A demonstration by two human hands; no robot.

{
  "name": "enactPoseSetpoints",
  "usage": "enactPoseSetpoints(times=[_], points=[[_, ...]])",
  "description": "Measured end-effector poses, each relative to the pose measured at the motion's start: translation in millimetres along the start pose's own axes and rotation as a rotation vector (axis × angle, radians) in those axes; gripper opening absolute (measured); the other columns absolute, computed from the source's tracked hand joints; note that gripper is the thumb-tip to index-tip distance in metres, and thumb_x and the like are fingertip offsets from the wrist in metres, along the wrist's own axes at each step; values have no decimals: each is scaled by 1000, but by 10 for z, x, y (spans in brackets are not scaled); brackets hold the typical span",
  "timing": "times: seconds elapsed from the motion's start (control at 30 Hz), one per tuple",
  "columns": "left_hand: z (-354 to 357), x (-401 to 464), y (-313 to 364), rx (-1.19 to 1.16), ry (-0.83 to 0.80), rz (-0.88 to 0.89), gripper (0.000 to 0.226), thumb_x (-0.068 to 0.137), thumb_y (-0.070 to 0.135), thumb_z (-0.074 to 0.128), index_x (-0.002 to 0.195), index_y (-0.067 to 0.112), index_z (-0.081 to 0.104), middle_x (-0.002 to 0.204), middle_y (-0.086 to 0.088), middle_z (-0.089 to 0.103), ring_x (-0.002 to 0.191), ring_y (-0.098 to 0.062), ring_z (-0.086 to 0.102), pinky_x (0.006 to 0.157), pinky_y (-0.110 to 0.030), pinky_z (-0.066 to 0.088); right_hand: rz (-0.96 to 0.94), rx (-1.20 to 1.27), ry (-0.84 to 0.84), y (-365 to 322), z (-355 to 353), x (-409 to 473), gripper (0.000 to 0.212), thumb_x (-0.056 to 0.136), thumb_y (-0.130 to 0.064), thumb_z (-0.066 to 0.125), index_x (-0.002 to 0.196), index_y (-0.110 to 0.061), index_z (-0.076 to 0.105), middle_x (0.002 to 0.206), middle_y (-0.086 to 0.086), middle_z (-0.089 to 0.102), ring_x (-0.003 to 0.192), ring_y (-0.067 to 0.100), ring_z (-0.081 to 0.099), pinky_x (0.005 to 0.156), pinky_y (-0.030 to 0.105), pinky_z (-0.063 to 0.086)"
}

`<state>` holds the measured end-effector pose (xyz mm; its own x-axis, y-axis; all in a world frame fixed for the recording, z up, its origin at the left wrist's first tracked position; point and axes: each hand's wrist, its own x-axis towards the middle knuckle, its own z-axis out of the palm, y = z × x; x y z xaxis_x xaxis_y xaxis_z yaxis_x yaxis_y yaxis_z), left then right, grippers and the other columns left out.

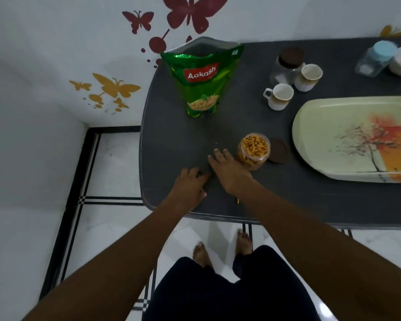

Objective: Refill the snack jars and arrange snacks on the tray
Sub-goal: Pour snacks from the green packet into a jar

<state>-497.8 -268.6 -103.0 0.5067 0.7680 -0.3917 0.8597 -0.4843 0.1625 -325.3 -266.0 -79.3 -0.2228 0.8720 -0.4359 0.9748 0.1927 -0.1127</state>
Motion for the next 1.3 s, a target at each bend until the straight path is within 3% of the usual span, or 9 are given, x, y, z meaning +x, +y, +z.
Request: enactPoseSetpoints(times=[0.07, 0.13, 0.27, 0.4, 0.77, 0.87, 1.0, 1.1, 1.3], points=[[43, 35, -19, -47, 53, 52, 52, 96, 26, 65, 147, 23, 55, 144, -10, 49, 129, -33, 41, 110, -43, 40, 37, 6, -12, 17, 45, 59, 63, 103, 0, 37, 161, -10, 14, 169, 12, 5, 154, 35, 9, 119, 48, 32], [50, 65, -47, -92, 68, 93, 41, 99, 19, 60, 140, 19, 62, 140, -10, 54, 127, -32, 43, 109, -40, 39, 65, 15, 40, 3, 75, 71, 52, 102, 1, 40, 153, -6, 32, 160, 16, 27, 146, 35, 26, 112, 47, 42], [2, 160, -103, -101, 46, 118, 32, 100, 22, 60, 130, 17, 69, 130, -10, 61, 121, -30, 48, 104, -32, 35, 82, 1, 85, -31, 95, 34, 35, 98, 3, 44, 131, -6, 55, 134, 14, 50, 128, 32, 43, 94, 42, 53], [-46, 225, -134, -84, 62, 120, 27, 104, 22, 52, 119, 14, 73, 120, -9, 67, 111, -28, 56, 96, -30, 34, 51, 4, 125, -27, 126, 34, 35, 97, 3, 45, 129, -8, 55, 133, 13, 53, 126, 31, 47, 94, 38, 51], [-141, 359, -49, -328, 112, -32, 27, 94, 3, 56, 120, 5, 62, 113, -20, 63, 106, -37, 60, 88, -37, 43, 18, 132, 219, -41, -22, -3, 33, 97, 1, 49, 126, -13, 53, 126, 10, 55, 120, 29, 50, 97, 39, 49], [-199, 374, -14, -419, 69, -94, 34, 87, 1, 58, 121, 6, 57, 112, -21, 62, 102, -40, 61, 87, -44, 50, -8, 235, 326, -62, -194, -71, 29, 91, 4, 52, 115, -12, 57, 115, 11, 58, 111, 30, 52, 89, 40, 49], [-264, 335, -2, -443, 5, -141, 27, 82, 0, 63, 104, 10, 53, 104, -22, 58, 95, -40, 59, 76, -37, 44, 6, 337, 474, 27, -427, -236, 24, 86, 8, 51, 102, -6, 62, 100, 15, 59, 99, 33, 53, 76, 45, 47], [-301, 328, 30, -425, -9, -181, 27, 81, -4, 61, 103, 10, 55, 109, -22, 56, 98, -39, 58, 77, -33, 39, 89, 388, 552, 238, -539, -350, 26, 83, 10, 52, 100, -5, 66, 94, 17, 60, 92, 34, 55, 68, 39, 40], [-310, 389, 121, -399, 0, -164, 24, 81, -5, 62, 99, 10, 57, 106, -22, 60, 96, -40, 60, 73, -33, 38, 186, 404, 457, 661, -633, -469, 21, 86, 1, 58, 105, -5, 66, 105, 18, 62, 99, 36, 56, 83, 45, 46]])
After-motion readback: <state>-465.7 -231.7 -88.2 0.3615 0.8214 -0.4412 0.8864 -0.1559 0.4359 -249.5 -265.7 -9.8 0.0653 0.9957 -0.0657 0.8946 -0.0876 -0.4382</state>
